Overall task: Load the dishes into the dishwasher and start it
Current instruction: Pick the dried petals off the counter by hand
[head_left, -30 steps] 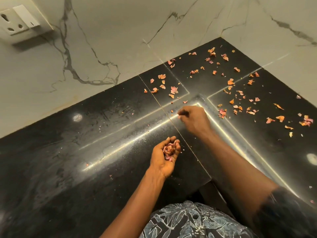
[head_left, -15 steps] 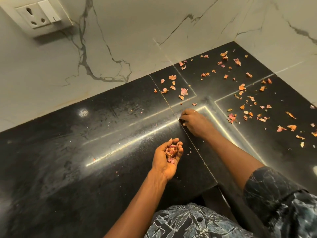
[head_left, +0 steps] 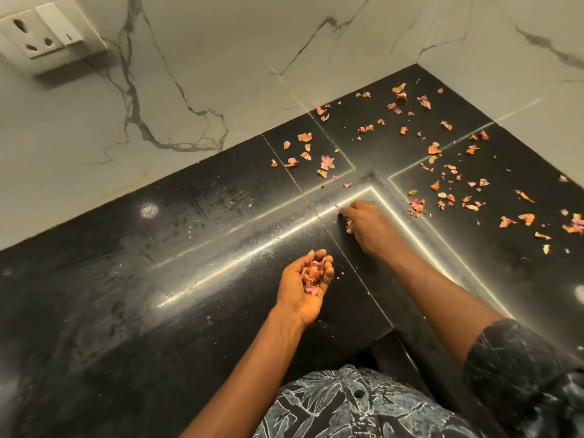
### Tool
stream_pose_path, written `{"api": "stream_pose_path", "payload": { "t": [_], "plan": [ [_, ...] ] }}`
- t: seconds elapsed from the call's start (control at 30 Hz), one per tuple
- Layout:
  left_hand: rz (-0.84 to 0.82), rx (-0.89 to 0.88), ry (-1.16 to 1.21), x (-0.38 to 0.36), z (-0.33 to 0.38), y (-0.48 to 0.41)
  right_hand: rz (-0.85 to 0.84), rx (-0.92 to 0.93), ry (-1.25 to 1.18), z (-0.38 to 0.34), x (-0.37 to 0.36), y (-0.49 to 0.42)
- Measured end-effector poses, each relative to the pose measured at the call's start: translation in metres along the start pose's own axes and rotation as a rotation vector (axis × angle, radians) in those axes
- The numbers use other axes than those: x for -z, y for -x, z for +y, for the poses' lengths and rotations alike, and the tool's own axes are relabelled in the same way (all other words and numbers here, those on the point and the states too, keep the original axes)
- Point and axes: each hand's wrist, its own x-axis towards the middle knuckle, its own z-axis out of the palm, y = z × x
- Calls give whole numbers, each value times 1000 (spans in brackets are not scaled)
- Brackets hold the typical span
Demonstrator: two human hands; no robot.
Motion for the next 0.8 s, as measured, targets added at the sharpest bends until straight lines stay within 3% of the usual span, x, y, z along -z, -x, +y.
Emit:
{"api": "stream_pose_path", "payload": {
  "t": [0.17, 0.37, 0.5, 0.67, 0.8],
  "plan": [
    [11, -1, -13, 1, -1, 2, 57, -100, -65, -21, 5, -11],
    [15, -7, -3, 2, 2, 2, -148, -39, -31, -23, 11, -27],
    [13, -12, 21, 1, 2, -1, -14, 51, 79, -34, 6, -9],
    [10, -16, 16, 4, 2, -8, 7, 104, 66, -47, 2, 19],
    [11, -25, 26, 8, 4, -9, -28, -96, -147, -22, 9, 40]
  ]
}}
